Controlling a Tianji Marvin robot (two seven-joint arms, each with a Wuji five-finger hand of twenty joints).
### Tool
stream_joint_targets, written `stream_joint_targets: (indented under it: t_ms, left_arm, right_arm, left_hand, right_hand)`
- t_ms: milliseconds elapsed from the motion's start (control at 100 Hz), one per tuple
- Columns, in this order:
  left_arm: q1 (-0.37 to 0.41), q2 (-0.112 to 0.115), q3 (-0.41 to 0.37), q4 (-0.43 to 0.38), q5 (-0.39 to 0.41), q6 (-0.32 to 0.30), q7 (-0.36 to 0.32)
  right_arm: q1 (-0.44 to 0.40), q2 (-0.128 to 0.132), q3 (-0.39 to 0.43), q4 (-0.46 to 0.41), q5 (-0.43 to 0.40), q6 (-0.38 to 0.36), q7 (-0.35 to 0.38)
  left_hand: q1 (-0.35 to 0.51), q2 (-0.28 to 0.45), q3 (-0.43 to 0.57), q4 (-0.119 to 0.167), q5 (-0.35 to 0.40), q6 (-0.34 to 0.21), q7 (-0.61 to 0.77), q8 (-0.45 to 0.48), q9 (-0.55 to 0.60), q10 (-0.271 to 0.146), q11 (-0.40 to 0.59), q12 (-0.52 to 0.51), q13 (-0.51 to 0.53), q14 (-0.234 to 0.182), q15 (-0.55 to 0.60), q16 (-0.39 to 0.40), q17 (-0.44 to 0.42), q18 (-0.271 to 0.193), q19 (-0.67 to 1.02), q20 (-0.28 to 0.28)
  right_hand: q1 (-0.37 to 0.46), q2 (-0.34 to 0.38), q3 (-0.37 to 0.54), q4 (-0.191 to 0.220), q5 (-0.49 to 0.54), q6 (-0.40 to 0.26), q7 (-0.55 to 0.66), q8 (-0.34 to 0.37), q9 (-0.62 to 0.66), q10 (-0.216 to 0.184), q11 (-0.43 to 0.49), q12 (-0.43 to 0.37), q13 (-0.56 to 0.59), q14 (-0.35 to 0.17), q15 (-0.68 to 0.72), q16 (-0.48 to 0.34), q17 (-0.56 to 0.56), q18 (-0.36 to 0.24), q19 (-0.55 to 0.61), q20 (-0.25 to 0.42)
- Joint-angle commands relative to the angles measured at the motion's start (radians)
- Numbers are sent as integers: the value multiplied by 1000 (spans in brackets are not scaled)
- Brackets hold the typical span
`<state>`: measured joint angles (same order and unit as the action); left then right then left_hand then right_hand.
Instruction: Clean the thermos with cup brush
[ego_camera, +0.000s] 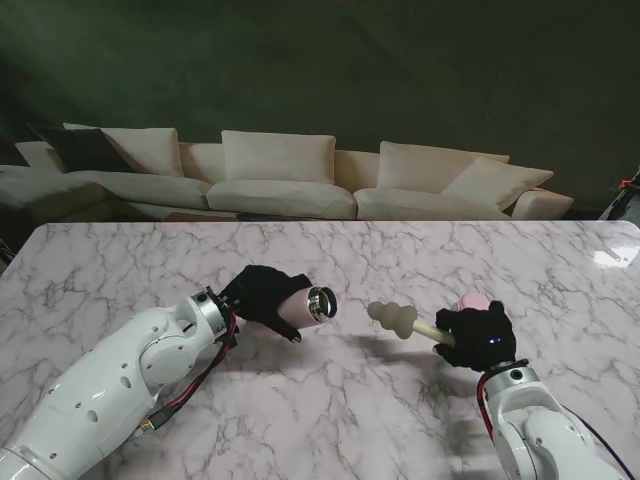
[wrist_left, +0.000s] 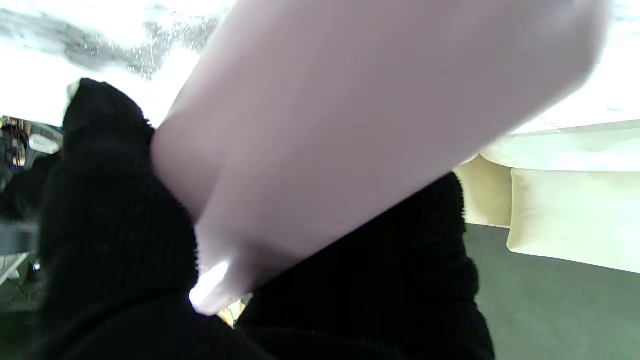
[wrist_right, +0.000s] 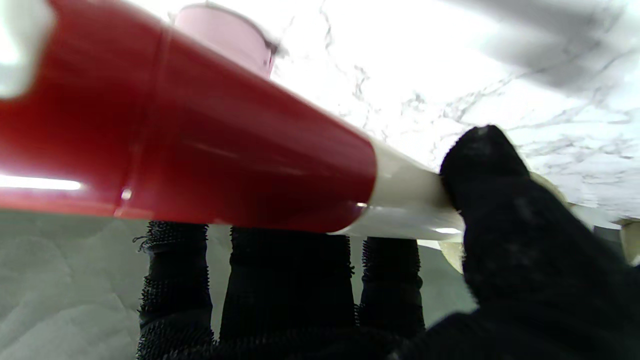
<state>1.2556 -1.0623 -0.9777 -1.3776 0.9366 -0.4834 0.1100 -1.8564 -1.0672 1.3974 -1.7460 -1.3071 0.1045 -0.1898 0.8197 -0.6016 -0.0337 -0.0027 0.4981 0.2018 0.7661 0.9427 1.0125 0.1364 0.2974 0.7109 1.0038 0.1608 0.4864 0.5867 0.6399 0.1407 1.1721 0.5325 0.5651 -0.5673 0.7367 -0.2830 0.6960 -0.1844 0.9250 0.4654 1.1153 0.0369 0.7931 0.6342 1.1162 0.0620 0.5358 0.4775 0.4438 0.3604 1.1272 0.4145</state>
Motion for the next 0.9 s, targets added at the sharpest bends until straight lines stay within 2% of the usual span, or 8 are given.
stream_joint_targets:
  t_ms: [0,130,300,620,890]
  left_arm:
    - [-11,2,4,5,10,1,-14]
    - [-20,3,16,13,9,5,-18]
    - [-31,2,33,19,11,11,-18]
    - [-71,-1,75,24,8,21,-23]
    - [-91,-2,95,33,19,20,-11]
  right_arm:
    - [-6,12,21,-38,-12,-26,4]
    - [-21,18,82,-99,-37,-119,46]
    - [-18,22,121,-151,-54,-190,95]
    - [18,28,146,-206,-54,-300,152]
    - [75,36,131,-219,-41,-395,212]
  left_hand:
    - [376,248,427,49,26,-177,139,41,21,-29,52,15,101,-81,201,69,20,-124,59,7]
    - [377,249,427,49,27,-178,140,41,21,-30,53,16,99,-82,200,69,18,-123,57,7]
    - [377,250,426,49,25,-178,140,42,20,-31,52,17,98,-82,199,69,18,-125,56,7]
    - [377,252,424,48,23,-179,140,43,17,-32,52,18,96,-85,199,69,17,-125,55,6]
    - [378,255,419,47,20,-183,143,45,15,-36,53,20,96,-87,200,70,18,-128,54,6]
  right_hand:
    - [142,134,134,41,83,-189,122,11,86,-90,123,33,34,-24,23,18,3,-8,21,15]
    - [139,125,146,40,92,-190,121,11,103,-97,138,56,54,-38,65,44,22,-22,36,26]
    - [125,106,168,36,104,-179,113,1,134,-104,145,99,87,-45,137,83,47,-14,50,35]
    - [118,110,171,31,104,-179,104,-12,149,-119,135,119,97,-51,154,92,59,-10,55,37]
    - [117,113,166,33,106,-190,102,-10,155,-126,123,130,104,-59,143,89,61,-13,53,35]
